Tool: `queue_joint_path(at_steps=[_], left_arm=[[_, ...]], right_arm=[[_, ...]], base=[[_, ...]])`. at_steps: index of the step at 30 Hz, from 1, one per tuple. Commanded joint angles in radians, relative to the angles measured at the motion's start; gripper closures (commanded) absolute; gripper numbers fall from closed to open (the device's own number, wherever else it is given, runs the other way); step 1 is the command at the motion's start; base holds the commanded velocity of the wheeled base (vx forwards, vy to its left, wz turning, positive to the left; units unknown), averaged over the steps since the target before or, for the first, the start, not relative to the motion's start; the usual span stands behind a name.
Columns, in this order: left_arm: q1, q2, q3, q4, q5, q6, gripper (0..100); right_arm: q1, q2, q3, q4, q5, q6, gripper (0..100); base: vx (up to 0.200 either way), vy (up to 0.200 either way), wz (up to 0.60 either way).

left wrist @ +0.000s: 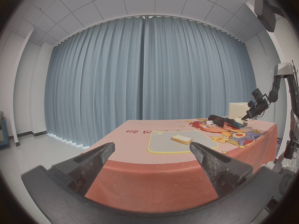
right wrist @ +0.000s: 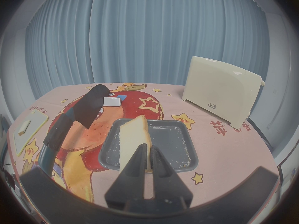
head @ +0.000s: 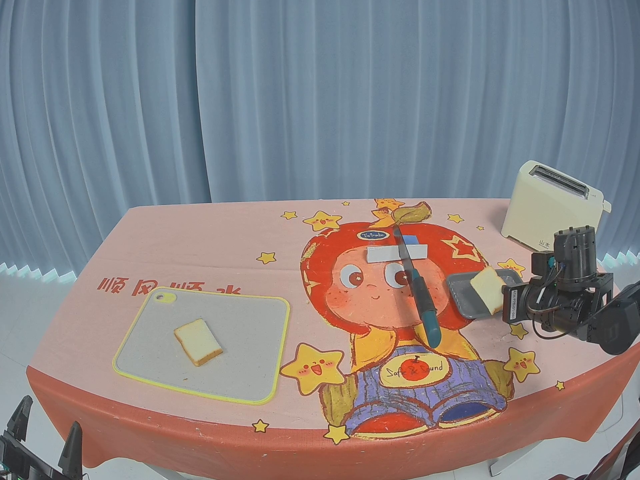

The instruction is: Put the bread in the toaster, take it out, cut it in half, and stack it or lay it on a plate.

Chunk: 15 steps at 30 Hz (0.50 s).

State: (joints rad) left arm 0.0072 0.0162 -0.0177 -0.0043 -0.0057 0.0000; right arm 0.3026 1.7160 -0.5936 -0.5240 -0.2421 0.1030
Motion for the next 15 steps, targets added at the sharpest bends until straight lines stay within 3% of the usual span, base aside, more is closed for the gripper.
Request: queue_joint_path(at_steps=[1, 5, 11, 15], left_arm=[[0.000, -0.016, 0.018, 0.000, 0.000, 0.000, 0], [0.000, -0.016, 0.018, 0.000, 0.000, 0.000, 0], [0.000, -0.016, 0.018, 0.000, 0.000, 0.000, 0], [0.000, -0.016, 0.018, 0.000, 0.000, 0.000, 0]], right_arm=[[0.000, 0.013, -0.002, -0.001, 0.000, 0.001, 100], [0.000, 0.021, -0.012, -0.001, 0.000, 0.011, 100], [0.000, 0.039, -0.038, 0.001, -0.003, 0.069, 100], [-0.002, 0.050, -0.045, 0.002, -0.005, 0.070, 100]], base=[[0.000, 0.000, 0.00], [0.000, 0.000, 0.00], [0.000, 0.000, 0.00], [0.000, 0.000, 0.00]])
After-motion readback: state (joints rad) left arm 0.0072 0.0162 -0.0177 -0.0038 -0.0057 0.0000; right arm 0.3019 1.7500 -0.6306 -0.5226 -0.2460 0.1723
